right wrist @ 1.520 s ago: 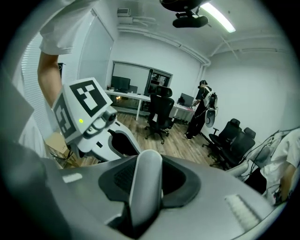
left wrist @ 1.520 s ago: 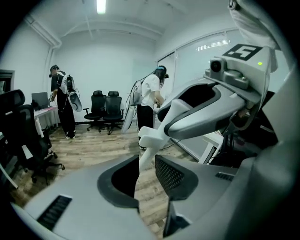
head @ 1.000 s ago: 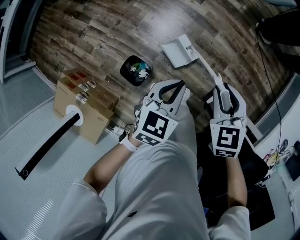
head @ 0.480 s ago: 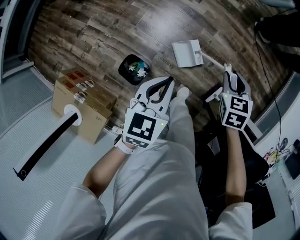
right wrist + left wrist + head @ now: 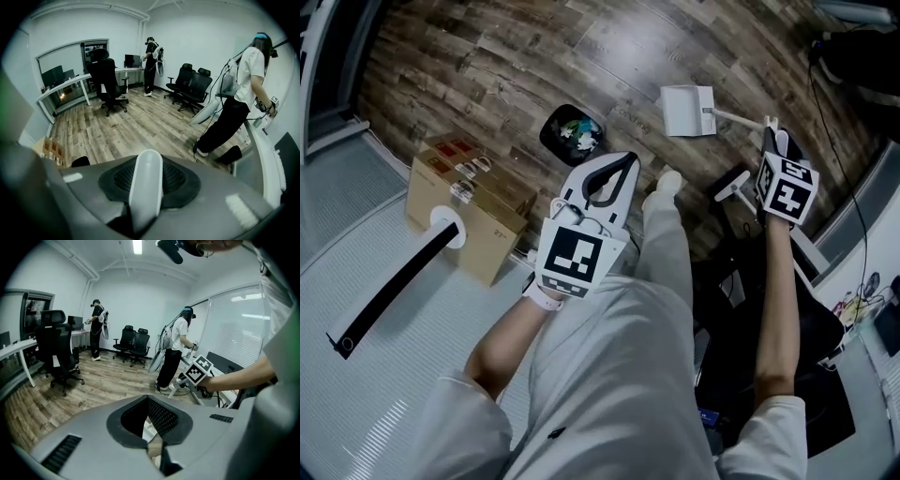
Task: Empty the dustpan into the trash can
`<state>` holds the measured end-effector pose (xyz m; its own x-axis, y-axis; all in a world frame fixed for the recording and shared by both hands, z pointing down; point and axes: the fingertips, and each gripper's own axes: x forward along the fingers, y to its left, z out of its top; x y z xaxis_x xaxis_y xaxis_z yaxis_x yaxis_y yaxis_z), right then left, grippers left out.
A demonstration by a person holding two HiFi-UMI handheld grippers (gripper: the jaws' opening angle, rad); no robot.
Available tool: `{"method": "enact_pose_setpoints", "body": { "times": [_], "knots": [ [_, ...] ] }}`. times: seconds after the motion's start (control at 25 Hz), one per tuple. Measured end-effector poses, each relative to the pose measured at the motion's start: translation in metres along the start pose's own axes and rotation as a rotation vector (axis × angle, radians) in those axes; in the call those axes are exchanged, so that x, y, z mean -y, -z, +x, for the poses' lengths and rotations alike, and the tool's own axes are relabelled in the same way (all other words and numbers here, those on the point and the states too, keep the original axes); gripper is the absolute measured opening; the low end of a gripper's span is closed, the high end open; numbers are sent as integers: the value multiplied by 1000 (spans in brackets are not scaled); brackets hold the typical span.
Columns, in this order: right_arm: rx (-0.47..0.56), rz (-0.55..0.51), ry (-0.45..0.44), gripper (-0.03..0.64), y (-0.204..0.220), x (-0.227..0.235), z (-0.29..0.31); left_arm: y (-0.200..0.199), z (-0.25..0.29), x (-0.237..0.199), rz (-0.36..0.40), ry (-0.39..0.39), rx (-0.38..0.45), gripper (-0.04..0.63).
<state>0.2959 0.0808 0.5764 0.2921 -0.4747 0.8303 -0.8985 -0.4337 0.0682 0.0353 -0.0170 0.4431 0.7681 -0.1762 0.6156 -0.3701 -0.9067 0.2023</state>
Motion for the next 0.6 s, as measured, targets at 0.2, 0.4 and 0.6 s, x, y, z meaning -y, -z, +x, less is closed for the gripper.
{"method": "enact_pose_setpoints", "body": {
  "times": [0.2,0.4,0.6],
  "knots": [
    [-8,-16,15,126,5,11,6,0,-3,2,-7,-5,3,6],
    [-18,-28,21,133,4,16,-3,-5,-8,5,-3,-6,17,6],
    [-2,-8,32,143,9,13,-20,-10,-17,8,11,-3,29,6]
  ]
}}
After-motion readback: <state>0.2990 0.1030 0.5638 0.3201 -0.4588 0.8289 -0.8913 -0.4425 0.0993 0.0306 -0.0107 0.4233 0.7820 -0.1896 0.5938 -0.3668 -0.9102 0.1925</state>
